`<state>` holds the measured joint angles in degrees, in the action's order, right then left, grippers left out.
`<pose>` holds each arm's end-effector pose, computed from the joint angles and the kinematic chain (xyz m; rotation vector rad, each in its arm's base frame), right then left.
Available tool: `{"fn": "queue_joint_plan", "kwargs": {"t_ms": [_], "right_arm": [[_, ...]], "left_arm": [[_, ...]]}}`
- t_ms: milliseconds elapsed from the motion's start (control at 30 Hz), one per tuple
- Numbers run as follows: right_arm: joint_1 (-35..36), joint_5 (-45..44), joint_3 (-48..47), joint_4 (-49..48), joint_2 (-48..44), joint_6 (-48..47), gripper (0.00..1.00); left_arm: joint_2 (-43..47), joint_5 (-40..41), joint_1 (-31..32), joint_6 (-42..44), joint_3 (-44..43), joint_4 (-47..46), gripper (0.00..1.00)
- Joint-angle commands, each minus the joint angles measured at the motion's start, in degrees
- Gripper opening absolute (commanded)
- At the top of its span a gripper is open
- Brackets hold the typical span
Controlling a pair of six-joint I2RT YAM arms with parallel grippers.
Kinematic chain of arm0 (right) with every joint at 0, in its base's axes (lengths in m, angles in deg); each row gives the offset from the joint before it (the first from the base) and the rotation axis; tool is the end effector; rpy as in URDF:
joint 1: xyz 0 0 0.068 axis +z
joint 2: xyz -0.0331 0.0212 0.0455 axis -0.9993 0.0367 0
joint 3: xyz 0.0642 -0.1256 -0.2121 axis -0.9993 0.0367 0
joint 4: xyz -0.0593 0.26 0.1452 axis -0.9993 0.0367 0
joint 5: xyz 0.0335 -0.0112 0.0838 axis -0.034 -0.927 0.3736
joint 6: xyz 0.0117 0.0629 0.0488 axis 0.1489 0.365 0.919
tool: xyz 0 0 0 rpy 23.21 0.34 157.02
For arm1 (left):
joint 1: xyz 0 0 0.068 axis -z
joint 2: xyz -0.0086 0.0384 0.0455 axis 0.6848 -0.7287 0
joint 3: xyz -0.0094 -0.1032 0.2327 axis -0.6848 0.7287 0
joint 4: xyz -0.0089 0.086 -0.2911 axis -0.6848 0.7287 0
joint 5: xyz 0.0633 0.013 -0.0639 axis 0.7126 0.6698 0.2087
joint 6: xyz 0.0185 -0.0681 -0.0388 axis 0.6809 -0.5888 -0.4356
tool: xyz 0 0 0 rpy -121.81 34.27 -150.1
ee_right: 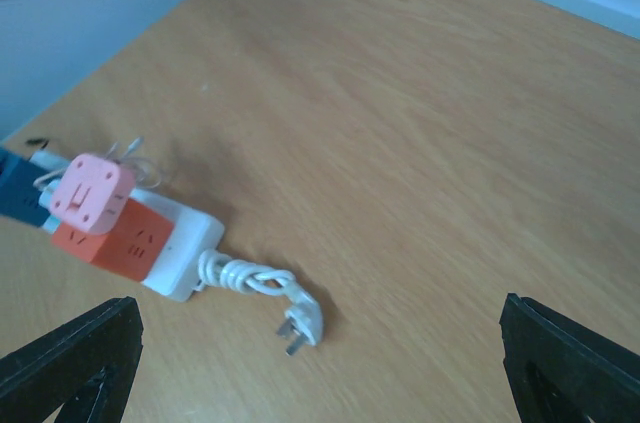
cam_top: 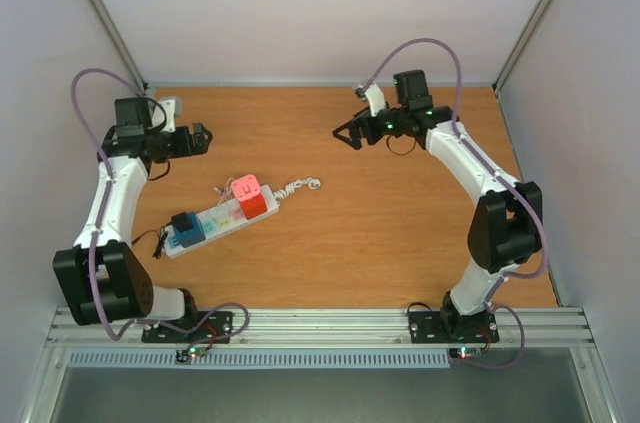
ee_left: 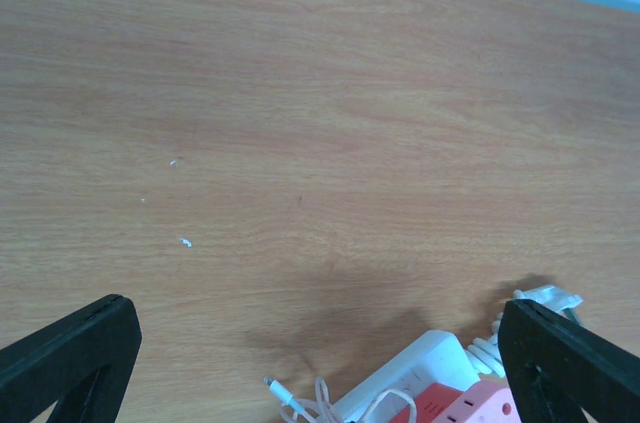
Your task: Pull the plug off the socket
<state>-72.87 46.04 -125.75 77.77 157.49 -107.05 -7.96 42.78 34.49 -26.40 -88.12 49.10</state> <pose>0.4181 0.1569 0.2595 -1.2326 1.7834 0.5501 0.3657 0.0312 0.2550 -0.0316 2.3512 -0.3671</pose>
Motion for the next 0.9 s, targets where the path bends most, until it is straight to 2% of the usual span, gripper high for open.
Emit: {"fn": "queue_joint_plan", "kwargs": {"t_ms": [0,300,567,867], "right_arm": [[5.24,2.62,-4.13,1.38,4.21,-9.38,0.99],[13.31,5.57,-10.62,8.19,14.89,-23.29,0.99],[17.1,2.22,-20.11,19.07,26.01,-35.78,0.99],[20.13,-3.71,-29.22,23.96,35.25,-43.57,0.93]], "left_arm": [[2.74,-7.84,-2.82,-0.06,1.67,-3.76,1.0],[7.75,-14.32,-7.62,-0.14,5.97,-5.38,1.0],[12.04,-21.31,-11.16,-0.49,9.22,-6.43,1.0],[14.51,-22.47,-12.35,-0.94,12.21,-7.6,1.0]]}}
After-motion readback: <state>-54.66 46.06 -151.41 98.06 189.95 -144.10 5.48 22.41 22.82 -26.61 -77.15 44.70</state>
